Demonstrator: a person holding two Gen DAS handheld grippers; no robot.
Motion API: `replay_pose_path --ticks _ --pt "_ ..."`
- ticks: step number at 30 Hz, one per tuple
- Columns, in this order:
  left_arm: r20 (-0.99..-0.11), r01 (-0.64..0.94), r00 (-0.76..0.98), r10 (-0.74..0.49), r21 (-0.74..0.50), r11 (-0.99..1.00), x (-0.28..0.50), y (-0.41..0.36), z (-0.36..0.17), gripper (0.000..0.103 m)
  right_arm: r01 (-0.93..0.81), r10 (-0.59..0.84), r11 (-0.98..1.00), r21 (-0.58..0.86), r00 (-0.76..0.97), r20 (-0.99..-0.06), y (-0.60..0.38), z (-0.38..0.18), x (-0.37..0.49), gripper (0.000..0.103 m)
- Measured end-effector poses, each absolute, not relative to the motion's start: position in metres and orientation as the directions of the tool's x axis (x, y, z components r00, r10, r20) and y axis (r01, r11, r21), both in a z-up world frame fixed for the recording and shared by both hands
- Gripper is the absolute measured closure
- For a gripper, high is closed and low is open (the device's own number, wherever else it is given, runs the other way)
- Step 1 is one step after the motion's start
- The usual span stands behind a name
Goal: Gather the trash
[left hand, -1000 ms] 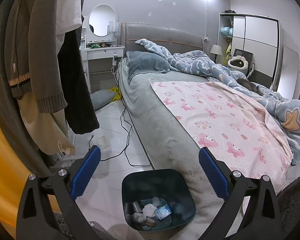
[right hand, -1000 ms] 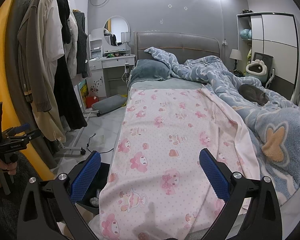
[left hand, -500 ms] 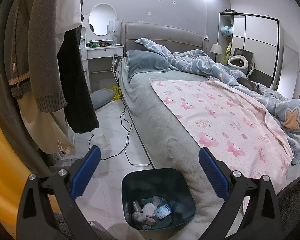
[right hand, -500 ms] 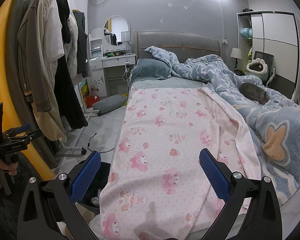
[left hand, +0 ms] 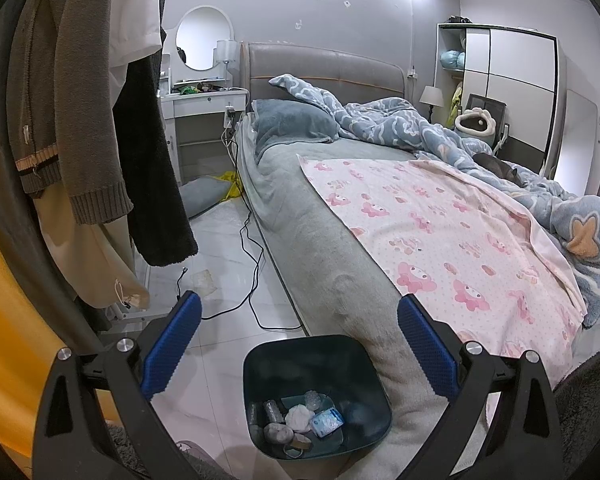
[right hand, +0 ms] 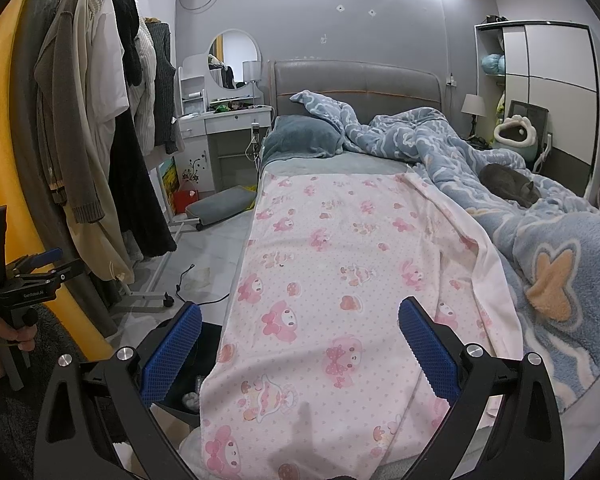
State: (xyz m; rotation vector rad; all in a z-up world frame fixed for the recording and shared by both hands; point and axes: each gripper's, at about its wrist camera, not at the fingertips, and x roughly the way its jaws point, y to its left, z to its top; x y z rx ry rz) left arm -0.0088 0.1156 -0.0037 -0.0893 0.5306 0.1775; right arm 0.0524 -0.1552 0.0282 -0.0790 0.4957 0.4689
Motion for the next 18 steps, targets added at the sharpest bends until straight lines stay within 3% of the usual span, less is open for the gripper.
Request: replay_pose_path --ticks 18 --pt "-0.513 -0.193 0.846 0.145 -0.041 0.98 -0.0095 0.1135 -0.0045 0.003 -0.451 0.413 0.892 0.038 0.776 -0.477 -0.1545 0.03 0.0523 0.003"
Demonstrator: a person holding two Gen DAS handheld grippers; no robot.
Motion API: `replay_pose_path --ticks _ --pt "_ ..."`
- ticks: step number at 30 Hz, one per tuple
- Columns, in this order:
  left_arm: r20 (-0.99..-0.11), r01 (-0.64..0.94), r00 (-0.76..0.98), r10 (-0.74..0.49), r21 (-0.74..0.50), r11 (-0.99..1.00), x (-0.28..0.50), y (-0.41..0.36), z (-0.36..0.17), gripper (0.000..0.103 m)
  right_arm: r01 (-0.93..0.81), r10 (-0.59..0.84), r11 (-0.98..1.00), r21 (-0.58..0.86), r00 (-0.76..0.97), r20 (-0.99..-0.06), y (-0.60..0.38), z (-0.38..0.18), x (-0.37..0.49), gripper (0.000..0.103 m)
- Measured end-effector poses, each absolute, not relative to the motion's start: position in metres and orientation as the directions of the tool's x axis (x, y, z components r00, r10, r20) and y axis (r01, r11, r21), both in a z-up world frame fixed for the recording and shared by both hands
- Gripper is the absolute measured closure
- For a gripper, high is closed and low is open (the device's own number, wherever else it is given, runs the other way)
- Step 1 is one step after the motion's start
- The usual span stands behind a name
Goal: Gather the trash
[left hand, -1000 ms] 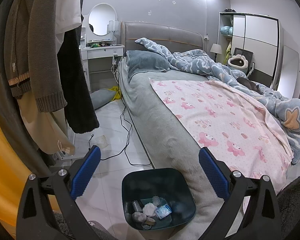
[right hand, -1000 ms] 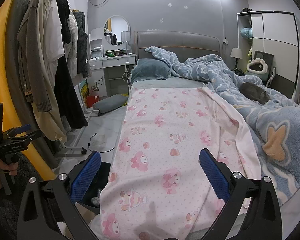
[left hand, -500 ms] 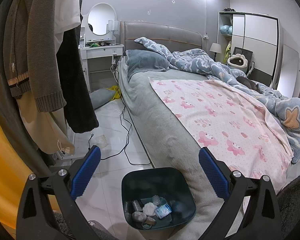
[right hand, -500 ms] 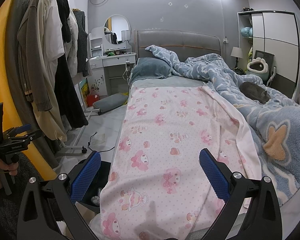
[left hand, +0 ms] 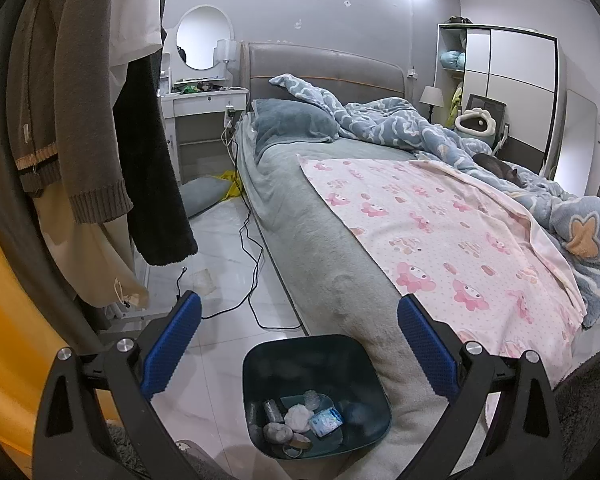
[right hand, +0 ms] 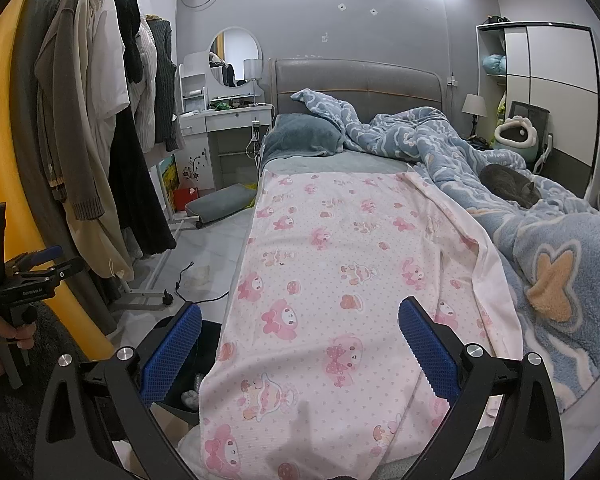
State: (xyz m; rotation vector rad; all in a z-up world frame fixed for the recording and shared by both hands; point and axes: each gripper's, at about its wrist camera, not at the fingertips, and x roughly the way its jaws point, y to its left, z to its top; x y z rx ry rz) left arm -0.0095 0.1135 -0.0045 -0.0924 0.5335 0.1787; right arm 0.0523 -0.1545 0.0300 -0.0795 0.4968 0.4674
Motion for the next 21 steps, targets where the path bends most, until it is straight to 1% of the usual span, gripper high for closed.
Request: replay_pose_path --ticks 9,12,16,21 --pt "-0.515 -0.193 0.845 0.143 -0.043 0.98 -0.0105 0.1116 -0.0075 0.003 -0.45 0.412 0.892 0.038 0.776 -0.477 -0.1542 0.0308 0.0523 0.003" --pt "-0.509 -0.175 0.852 0.125 -0.051 0.983 -0.0131 0.1098 -0.0087 0.003 -0.45 0.412 0.892 0.038 0.776 -0.477 -0.1542 0.031 0.0523 0.003" --pt "-0.529 -0.179 0.84 0.122 -0.058 0.982 -0.0128 0.1097 -0.0102 0.003 -0.45 0.412 0.892 0.038 0.776 -0.478 -0.1541 0.0312 0.0524 0.003" --pt "-0.532 -0.187 0.837 0.127 -0.06 0.981 -0.0131 0.1143 -0.0085 0.003 -0.45 0.412 0.892 0.038 0.776 -0.478 -0.1541 0.0319 0.0525 0.003"
